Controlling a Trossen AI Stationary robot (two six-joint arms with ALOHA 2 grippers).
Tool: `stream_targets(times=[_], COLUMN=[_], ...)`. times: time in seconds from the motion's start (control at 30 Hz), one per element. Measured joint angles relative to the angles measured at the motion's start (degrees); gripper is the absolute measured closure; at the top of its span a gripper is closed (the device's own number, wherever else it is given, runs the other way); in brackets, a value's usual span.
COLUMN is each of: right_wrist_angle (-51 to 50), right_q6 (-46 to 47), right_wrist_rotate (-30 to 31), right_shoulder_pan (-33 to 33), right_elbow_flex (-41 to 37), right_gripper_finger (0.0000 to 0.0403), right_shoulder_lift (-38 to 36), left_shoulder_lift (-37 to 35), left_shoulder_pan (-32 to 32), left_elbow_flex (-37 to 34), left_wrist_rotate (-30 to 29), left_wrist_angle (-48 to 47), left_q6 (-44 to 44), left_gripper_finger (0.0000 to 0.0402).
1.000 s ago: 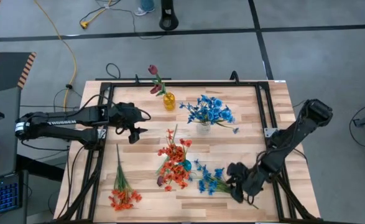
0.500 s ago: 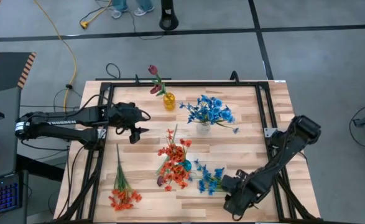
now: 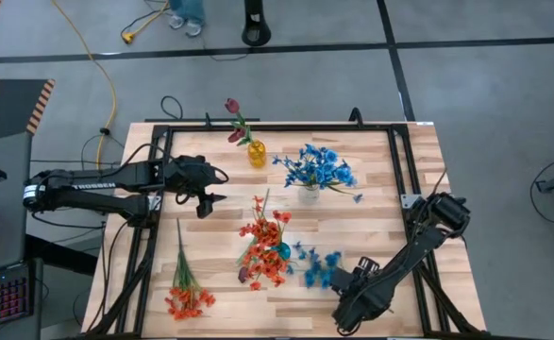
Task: Sort flowers into vase by color
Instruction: Put the blue flowers into the transparent vase
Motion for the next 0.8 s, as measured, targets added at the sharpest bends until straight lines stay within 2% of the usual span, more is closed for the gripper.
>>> stream_targets(times=[0.8], right_wrist_angle=[-1.3], right_q6=[-1.3], right_wrist_rotate=[0.1], right_shoulder_pan=[-1.4], right_elbow_flex=[-0.7], right_gripper_finger=[0.0163], right_shoulder_lift=[1.4], left_shoulder_lift=[0.0], left_shoulder_pan=[0.0], left_elbow_flex=[0.0], left_wrist_rotate=[0.0], left_wrist_angle=[0.0], left_q6=[-0.3], left_gripper_finger=[0.0174])
